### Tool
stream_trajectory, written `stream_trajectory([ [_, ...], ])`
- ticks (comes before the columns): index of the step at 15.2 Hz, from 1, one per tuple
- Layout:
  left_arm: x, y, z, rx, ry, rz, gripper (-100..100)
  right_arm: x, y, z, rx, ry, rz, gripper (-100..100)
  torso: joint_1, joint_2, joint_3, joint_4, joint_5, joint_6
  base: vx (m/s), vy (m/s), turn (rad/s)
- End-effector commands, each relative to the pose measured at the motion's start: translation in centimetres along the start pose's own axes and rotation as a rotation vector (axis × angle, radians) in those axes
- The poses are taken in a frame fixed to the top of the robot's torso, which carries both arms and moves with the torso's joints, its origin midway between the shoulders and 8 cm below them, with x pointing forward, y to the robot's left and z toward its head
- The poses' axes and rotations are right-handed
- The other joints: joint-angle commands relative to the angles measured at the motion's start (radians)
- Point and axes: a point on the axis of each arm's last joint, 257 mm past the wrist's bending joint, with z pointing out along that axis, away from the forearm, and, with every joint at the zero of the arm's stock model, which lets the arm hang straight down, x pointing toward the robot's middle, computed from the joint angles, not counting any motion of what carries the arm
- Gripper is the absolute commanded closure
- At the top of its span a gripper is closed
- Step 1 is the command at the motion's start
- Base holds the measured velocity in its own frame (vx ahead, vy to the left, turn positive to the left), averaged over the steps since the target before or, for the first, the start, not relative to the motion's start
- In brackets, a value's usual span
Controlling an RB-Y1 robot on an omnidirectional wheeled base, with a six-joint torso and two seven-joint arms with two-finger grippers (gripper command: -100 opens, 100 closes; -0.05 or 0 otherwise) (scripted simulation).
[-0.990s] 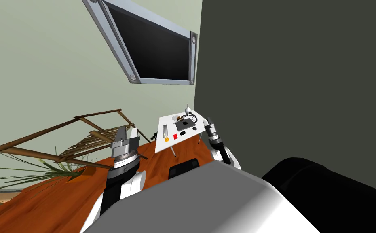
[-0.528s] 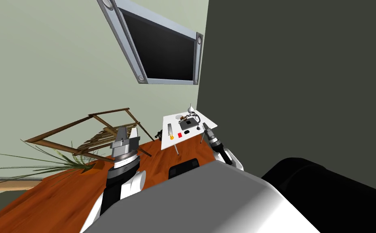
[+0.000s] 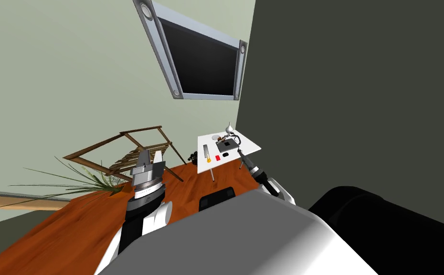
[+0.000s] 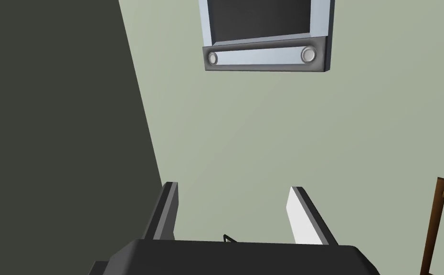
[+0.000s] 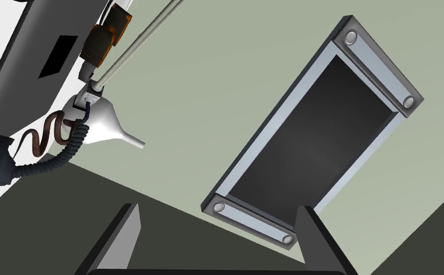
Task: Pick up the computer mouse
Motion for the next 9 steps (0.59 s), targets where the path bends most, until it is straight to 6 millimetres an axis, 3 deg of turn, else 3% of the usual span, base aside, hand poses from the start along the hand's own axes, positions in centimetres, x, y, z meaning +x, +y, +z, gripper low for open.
stream_trajectory([
  [1, 0.0, 0.0, 0.0, 0.000, 0.000, 0.000, 0, 1.0, -2.3, -0.7, 0.047, 0.043, -0.041, -100, 0.000, 0.000, 0.000, 0.000, 0.000, 0.000, -0.014, 0.111, 0.094],
  [3, 0.0, 0.0, 0.0, 0.000, 0.000, 0.000, 0, 1.1, -2.7, -0.9, 0.056, 0.045, -0.039, -100, 0.000, 0.000, 0.000, 0.000, 0.000, 0.000, -0.012, 0.068, 0.008],
  [4, 0.0, 0.0, 0.0, 0.000, 0.000, 0.000, 0, 1.7, -4.8, -2.0, 0.098, 0.102, -0.100, -100, -0.002, 0.000, 0.000, 0.000, 0.000, 0.000, -0.019, 0.084, 0.083],
  [9, 0.0, 0.0, 0.0, 0.000, 0.000, 0.000, 0, 2.8, -10.0, -5.4, 0.202, 0.223, -0.220, -100, 0.002, 0.000, 0.000, 0.000, 0.000, 0.000, -0.007, 0.131, 0.094],
])
